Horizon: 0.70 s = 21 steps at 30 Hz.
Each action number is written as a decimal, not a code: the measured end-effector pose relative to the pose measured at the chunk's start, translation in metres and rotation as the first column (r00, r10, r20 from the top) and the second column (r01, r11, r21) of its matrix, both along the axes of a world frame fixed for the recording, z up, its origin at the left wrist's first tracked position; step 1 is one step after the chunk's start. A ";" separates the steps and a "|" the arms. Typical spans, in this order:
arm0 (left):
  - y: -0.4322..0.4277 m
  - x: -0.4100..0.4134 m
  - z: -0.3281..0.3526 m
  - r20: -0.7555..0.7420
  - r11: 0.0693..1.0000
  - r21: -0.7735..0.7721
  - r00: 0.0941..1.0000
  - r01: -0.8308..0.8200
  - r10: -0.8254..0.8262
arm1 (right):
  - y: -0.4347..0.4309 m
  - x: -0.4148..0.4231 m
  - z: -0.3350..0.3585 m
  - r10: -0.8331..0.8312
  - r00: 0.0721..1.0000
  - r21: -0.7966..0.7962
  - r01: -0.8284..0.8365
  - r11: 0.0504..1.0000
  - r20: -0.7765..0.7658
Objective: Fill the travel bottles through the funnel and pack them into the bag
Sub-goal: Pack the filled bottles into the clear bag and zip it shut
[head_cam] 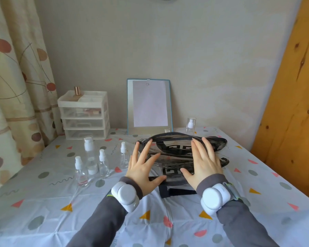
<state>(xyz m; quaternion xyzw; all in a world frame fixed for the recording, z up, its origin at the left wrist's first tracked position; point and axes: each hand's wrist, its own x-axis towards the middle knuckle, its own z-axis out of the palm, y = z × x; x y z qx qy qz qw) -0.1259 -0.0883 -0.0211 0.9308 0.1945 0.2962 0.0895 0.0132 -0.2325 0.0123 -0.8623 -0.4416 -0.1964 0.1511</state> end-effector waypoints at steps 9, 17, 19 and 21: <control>0.015 -0.042 0.022 0.401 0.975 -0.211 0.904 -0.066 0.149 | 0.001 -0.010 -0.001 0.001 1.000 -0.040 0.001 0.999 0.031; 0.095 -0.066 0.062 0.070 0.757 -0.281 0.774 -0.590 0.630 | 0.005 -0.019 -0.002 -0.003 0.999 -0.071 0.006 0.997 0.036; 0.109 -0.066 0.071 -0.029 0.706 -0.271 0.739 -0.654 0.673 | 0.005 -0.019 -0.001 -0.001 0.999 -0.082 0.004 0.997 0.038; 0.117 -0.062 0.076 -0.132 0.667 -0.271 0.714 -0.694 0.688 | 0.006 -0.017 0.001 0.001 0.999 -0.084 0.003 0.996 0.038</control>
